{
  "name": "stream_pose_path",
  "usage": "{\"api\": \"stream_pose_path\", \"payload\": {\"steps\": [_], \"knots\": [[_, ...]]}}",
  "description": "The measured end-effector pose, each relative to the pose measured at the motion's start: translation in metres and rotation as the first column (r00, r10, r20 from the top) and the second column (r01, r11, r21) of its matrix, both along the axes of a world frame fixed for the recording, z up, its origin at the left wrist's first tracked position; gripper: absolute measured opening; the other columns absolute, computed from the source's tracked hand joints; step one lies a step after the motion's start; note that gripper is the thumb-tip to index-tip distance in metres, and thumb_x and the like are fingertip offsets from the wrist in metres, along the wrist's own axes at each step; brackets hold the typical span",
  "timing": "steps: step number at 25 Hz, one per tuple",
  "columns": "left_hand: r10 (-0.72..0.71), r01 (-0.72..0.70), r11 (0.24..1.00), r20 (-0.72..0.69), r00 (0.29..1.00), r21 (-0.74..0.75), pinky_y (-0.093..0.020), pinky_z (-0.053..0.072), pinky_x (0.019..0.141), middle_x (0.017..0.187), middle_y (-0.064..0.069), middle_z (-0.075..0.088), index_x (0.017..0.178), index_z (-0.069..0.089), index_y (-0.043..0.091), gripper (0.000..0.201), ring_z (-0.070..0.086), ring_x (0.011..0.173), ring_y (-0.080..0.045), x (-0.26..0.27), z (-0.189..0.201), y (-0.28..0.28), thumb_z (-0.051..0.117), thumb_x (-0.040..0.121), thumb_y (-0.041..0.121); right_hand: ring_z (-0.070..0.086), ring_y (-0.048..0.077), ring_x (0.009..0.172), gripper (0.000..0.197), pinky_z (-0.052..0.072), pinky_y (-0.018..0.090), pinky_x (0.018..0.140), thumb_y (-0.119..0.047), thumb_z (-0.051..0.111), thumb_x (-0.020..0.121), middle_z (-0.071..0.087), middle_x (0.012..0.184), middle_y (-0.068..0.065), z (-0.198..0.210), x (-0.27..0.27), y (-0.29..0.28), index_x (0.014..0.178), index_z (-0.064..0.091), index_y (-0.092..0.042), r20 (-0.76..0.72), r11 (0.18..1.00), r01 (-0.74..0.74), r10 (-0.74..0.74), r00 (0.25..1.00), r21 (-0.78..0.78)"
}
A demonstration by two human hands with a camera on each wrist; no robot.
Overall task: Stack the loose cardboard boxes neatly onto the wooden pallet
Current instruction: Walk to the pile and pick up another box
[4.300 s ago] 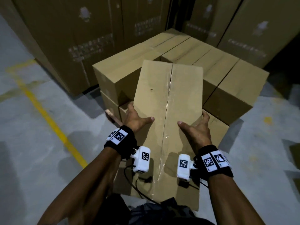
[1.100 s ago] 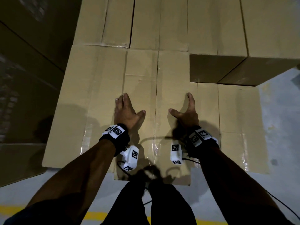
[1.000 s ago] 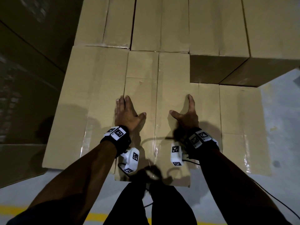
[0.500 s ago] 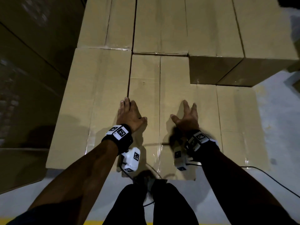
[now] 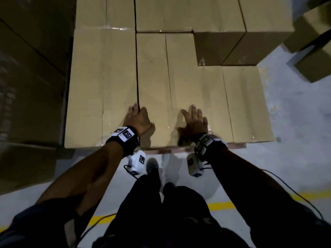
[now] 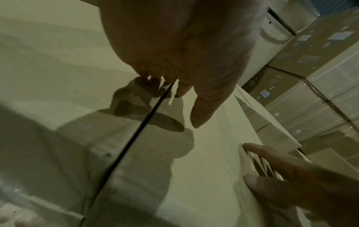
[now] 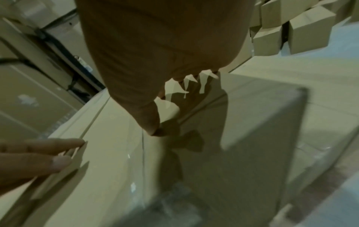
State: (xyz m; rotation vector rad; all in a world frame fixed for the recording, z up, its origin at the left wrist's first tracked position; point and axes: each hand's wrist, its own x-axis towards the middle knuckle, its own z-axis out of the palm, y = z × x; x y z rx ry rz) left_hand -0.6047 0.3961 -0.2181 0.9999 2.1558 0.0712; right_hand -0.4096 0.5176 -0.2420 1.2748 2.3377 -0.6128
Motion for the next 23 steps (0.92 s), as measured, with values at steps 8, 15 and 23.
{"api": "stream_pose_path", "payload": {"steps": [8, 15, 23], "knots": [[-0.073, 0.076, 0.997, -0.096, 0.993, 0.023, -0.046, 0.012, 0.123, 0.165, -0.016, -0.002, 0.152, 0.024, 0.022, 0.078, 0.0, 0.151, -0.038, 0.038, -0.023, -0.058, 0.063, 0.085, 0.028, -0.005, 0.03, 0.155, 0.088, 0.005, 0.054, 0.123, -0.055, 0.063, 0.09, -0.011, 0.169, 0.001, -0.001, 0.038, -0.026, 0.159, 0.012, -0.037, 0.006, 0.989, -0.147, 0.147, 0.989, -0.017], [-0.155, 0.168, 0.986, -0.298, 0.942, 0.02, -0.04, 0.009, 0.123, 0.166, -0.01, -0.01, 0.158, 0.004, 0.027, 0.085, -0.004, 0.153, -0.029, 0.053, -0.04, -0.081, 0.061, 0.096, 0.032, -0.009, 0.031, 0.155, 0.088, 0.005, 0.058, 0.122, -0.055, 0.059, 0.093, -0.017, 0.168, 0.0, -0.015, 0.053, -0.036, 0.159, 0.003, -0.039, 0.038, 0.973, -0.222, 0.22, 0.975, 0.065], [-0.202, 0.203, 0.979, -0.373, 0.906, -0.037, -0.038, 0.015, 0.121, 0.166, -0.008, -0.004, 0.159, 0.001, 0.022, 0.082, 0.003, 0.153, -0.027, 0.053, -0.042, -0.078, 0.058, 0.099, 0.03, -0.007, 0.034, 0.154, 0.083, 0.005, 0.06, 0.121, -0.05, 0.055, 0.097, -0.012, 0.169, 0.005, -0.019, 0.055, -0.04, 0.16, 0.003, -0.035, 0.016, 0.959, -0.239, 0.24, 0.971, 0.153]]}}
